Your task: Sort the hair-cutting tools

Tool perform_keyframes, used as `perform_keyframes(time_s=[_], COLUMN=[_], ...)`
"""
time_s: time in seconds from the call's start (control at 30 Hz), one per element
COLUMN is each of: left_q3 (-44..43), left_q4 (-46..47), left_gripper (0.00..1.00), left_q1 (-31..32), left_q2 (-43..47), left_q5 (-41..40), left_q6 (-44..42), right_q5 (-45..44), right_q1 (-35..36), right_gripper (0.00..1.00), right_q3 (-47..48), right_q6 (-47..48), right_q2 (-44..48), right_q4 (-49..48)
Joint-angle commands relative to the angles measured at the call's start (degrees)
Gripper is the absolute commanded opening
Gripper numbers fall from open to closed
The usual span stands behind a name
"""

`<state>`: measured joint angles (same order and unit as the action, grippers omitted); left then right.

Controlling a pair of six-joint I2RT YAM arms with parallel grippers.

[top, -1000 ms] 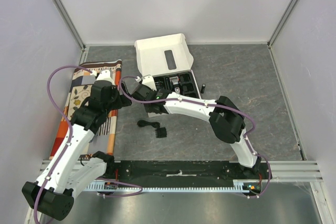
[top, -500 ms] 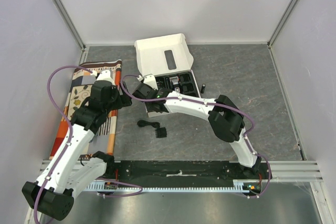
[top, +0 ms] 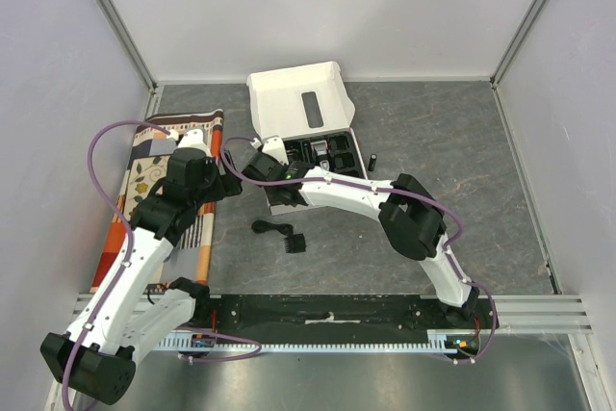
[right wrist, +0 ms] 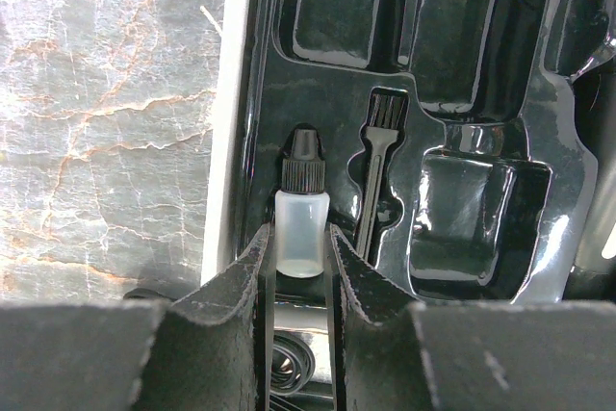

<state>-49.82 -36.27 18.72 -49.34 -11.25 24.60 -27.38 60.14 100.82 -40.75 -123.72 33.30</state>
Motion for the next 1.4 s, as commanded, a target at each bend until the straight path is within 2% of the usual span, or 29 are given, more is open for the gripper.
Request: perform_keyframes(time_s=[0.0, 0.5, 0.8, 1.13, 1.17, 1.23, 1.27, 1.33, 1.37], left_q3=[0.08, 0.08, 0.16, 0.16, 0.16, 0.34, 0.34, 0.25, 0.25], left_q4=[2.17, 2.17, 2.26, 2.52, 2.52, 2.52, 2.61, 2.52, 2.52], left_gripper=[0.86, 0.86, 0.86, 0.86, 0.86, 0.86, 0.86, 0.86, 0.86], left_q1=[-0.18, -0.35, -0.44, -0.61, -0.61, -0.70, -0.70, -0.70, -0.70], left_q2=[0.65, 0.74, 0.74, 0.56, 0.56, 0.56, 0.56, 0.65, 0.65], left_q5=[0.79, 0.87, 1.14, 1.66, 1.75, 1.84, 1.84, 1.93, 1.93], left_q6=[0.27, 0.36, 0.36, 0.36, 0.36, 0.36, 0.36, 0.36, 0.36], right_q5=[-0.05, 1.10, 0.83, -0.04, -0.31, -0.66, -0.75, -1.19, -1.28], right_q1=[-0.11, -0.11, -0.02, -0.02, -0.02, -0.02, -0.11, -0.20, -0.28], right_gripper=[0.30, 0.44, 0.48, 0.45, 0.44, 0.35, 0.25, 0.13, 0.03], right_q3=[2.46, 2.46, 2.02, 2.10, 2.28, 2.63, 3.07, 3.33, 3.60], right_q6=[-0.82, -1.26, -0.82, -0.82, -0.82, -0.64, -0.47, -0.38, -0.38], right_q2=[-0.91, 0.67, 3.83, 4.72, 4.63, 4.28, 3.84, 3.31, 3.22], right_q4=[-1.04, -1.22, -2.80, -4.03, -4.12, -4.21, -4.21, -4.21, -4.21])
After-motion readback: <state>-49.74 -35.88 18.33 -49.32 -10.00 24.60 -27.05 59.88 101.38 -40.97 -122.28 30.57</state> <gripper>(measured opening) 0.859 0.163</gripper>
